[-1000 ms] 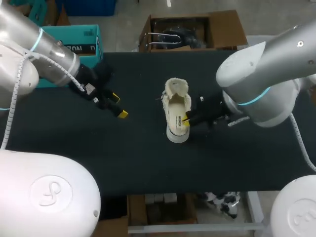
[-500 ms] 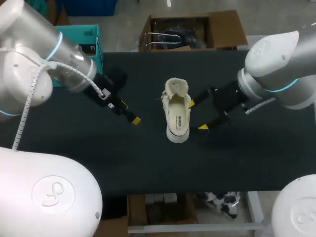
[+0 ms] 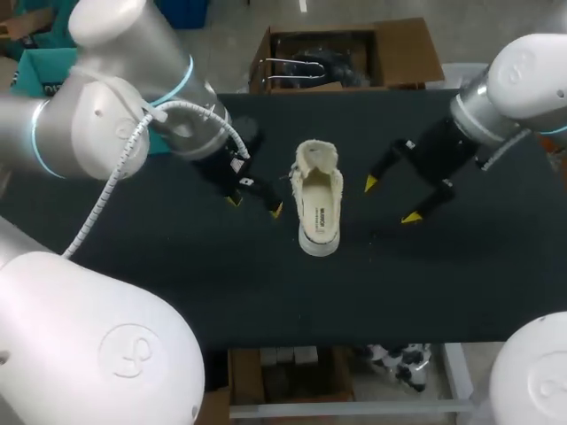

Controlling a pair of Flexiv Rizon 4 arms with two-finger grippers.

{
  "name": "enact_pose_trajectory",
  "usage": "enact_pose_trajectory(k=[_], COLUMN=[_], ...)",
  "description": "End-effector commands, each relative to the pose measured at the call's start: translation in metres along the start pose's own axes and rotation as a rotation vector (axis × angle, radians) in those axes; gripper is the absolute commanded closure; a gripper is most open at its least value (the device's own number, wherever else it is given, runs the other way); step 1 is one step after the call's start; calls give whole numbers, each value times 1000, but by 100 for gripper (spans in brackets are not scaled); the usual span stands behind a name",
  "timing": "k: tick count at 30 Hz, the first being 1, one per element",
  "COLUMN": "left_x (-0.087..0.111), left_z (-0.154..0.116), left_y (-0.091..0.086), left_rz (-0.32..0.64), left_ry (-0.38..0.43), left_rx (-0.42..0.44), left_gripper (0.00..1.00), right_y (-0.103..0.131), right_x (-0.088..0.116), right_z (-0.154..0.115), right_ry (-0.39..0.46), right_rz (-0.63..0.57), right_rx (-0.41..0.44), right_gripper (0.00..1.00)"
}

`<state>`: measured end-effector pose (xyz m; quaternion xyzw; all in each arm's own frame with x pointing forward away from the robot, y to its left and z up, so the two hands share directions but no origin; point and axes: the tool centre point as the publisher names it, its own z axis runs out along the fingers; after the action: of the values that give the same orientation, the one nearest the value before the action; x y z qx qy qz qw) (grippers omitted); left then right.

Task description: Open the shoe tongue, take the insole out of the shoe, put the insole back into the shoe, and pack the shoe into the shoebox

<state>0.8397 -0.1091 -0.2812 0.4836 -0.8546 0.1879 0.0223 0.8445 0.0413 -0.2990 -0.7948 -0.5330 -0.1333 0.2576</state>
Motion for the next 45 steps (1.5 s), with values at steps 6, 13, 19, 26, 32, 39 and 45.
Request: enact_pose_trajectory(k=[6,13,19,26,32,39,45], left_x=[3,28,31,20,10,4,0], left_z=[2,45,62,71,86,99,110], left_y=[-5,-20,-33,-57,-72,-82,-91], left_rz=[-2,-386,-510,-519,-544,-592,-612], left_ry=[-54,-125,-231,-268,-248,-271,-284], left_rx=[-48,-153,-147,-183,-223,-200,-175], left_gripper=[0,0,0,0,0,85,100], right_y=[4,12,13,19,23,23,24], right_x=[6,-19,-35,-53,-55,-55,-60], right_z=[-6,-27,-53,-65,-66,-66,-68], right_ry=[-238,-345,-462,-542,-506,-506,-500], right_rz=[-334,-621,-885,-1208,-1183,-1183,-1192], right_rx=[158,84,19,-3,42,42,35], right_gripper=[0,0,0,0,0,0,0])
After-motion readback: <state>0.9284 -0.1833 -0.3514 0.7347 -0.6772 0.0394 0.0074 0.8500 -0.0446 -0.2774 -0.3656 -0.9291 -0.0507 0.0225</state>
